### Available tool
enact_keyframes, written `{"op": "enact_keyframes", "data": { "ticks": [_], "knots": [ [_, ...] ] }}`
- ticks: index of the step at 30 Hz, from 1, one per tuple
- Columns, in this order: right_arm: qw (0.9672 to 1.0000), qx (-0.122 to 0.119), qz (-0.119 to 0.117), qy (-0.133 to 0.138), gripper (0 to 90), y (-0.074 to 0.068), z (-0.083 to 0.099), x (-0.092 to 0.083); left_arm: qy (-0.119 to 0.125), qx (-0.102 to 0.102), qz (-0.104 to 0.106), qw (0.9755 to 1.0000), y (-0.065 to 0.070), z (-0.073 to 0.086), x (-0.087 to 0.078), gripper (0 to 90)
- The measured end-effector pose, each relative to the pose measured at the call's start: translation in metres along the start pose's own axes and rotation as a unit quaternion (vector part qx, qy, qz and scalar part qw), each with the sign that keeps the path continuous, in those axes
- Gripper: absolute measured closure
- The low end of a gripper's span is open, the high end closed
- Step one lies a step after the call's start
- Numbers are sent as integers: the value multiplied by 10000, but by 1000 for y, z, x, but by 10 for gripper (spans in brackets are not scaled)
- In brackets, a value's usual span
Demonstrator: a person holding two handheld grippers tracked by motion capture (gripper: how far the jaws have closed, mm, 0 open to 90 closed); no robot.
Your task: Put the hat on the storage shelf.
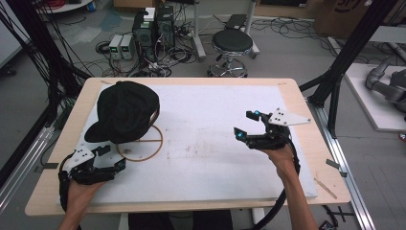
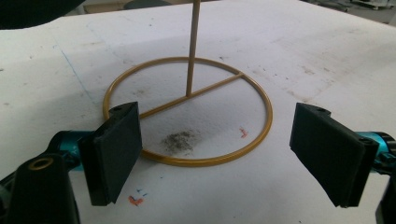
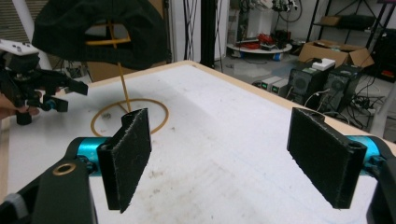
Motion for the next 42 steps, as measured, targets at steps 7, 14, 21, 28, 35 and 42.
{"op": "enact_keyframes", "data": {
  "ticks": [7,14,21,28,35,42],
  "knots": [
    [9999,76,142,-11,222,4,19,-6,49,-32,11,10000,0,0,-1,168],
    [9992,151,355,-72,222,10,38,-14,34,-44,20,10000,-1,0,-1,168],
    [9977,147,587,-317,222,16,60,-19,45,-100,38,9999,-1,0,-1,168],
    [9953,283,738,-558,222,21,84,-18,63,-79,52,9999,-1,0,-1,168],
    [9927,432,924,-646,222,26,100,-19,77,-59,63,9999,-1,0,-1,168],
    [9911,489,1042,-663,222,28,107,-20,69,-54,74,9999,-2,0,-2,168]
  ]
}}
Point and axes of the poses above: each handheld gripper's, and its own axes: x roughly forward along the jaws, z roughly out of its underside, y roughly to its right, the point moved 2 cm from there along x, roughly forward along the jaws, and after that the axes turned 4 degrees about x, right-handed, at the moved point
